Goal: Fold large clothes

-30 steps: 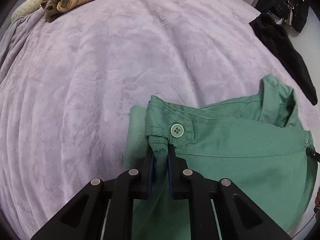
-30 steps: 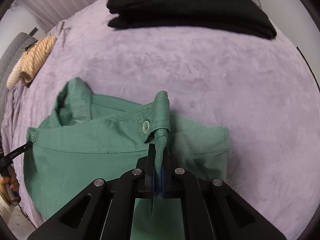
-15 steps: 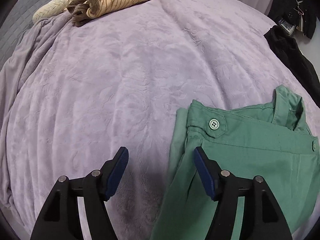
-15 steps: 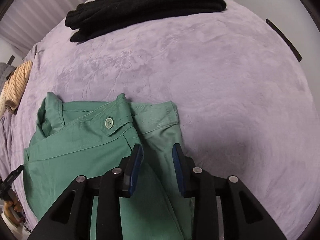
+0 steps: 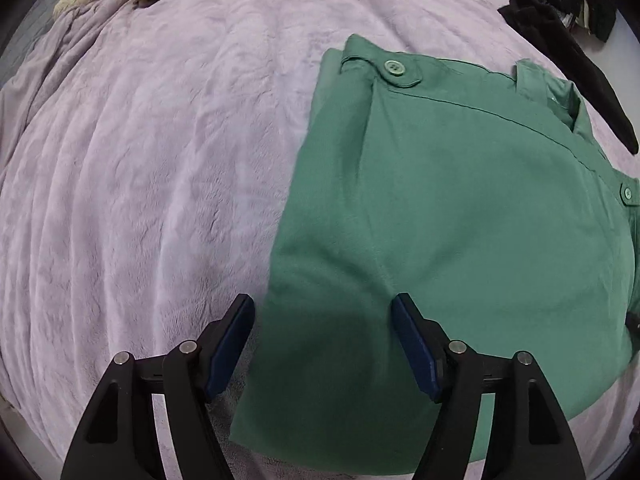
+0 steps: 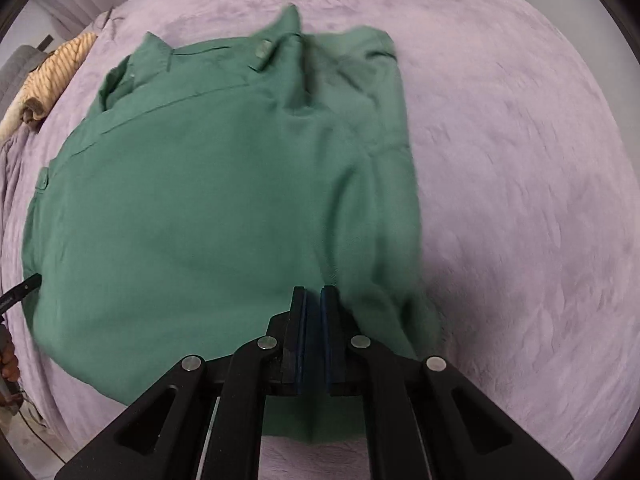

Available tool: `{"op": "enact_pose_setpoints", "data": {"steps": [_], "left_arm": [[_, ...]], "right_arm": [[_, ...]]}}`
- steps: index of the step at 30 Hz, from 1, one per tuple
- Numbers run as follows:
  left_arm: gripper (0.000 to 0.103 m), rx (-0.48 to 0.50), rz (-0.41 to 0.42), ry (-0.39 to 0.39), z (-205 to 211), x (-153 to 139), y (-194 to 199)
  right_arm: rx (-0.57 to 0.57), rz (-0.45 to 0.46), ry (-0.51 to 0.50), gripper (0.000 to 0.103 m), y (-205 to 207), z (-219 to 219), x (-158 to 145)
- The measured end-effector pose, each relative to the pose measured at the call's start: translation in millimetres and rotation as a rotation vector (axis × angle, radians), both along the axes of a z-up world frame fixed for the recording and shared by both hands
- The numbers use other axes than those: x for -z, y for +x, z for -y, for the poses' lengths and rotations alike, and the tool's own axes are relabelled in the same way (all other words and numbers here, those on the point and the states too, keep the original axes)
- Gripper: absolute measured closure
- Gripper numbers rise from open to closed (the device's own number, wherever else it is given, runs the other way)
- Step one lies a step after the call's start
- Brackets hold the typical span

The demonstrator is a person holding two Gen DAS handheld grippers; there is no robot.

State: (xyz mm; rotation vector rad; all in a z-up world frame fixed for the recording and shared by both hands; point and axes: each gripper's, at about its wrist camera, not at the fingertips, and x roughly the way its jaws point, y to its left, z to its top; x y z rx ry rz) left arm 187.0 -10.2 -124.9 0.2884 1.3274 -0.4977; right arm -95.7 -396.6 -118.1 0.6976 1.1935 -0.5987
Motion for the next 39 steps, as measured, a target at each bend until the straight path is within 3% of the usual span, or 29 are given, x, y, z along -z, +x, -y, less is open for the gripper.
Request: {"op": "enact_pose_setpoints", "data": {"steps": [3,11,17,24,28,32,39], "left_arm": [[0.023,-0.028,-0.005,0.001,-15.3,-0.2,4.4],[0.023,-0.037,0.020,0.041,-26.5,-6.2,-1.3],[0.024,-0.092,0.025,0.031,-45.8,-30.9,-2.5],[0.023,-0.102,-0.049,0.121,-70.4,8.1,-11.4],[0.023,-0.157,-0.070,0.117,-90.8,5.3,-10.4],[0.024,-0.186,-0.074,0.162,-106.2,0.4,-8.3],[0.024,-0.113,-0.074,0.143,-100.7,-24.6,-20.9]], "right_arm": [[0.045,0.045,0.014,0.103,-20.9,4.8,-1.2],[0.126,0.016,-0.012,0.103,-38.7,9.3,-15.4],[0.181,0.015,0.005,0.103,-56.2,8.2,-24.1],[0.195,-0.022,0.034,0.103,-64.2,-4.3,-13.1],[0.200,-0.038,0.040,0.103,-67.3,-6.0,-16.6],[0.241,-0.039,0.068,0.102,-77.2,-8.8,-22.9],[0.240,-0.016,0.107,0.100,-86.1,-36.7,-42.1]]}}
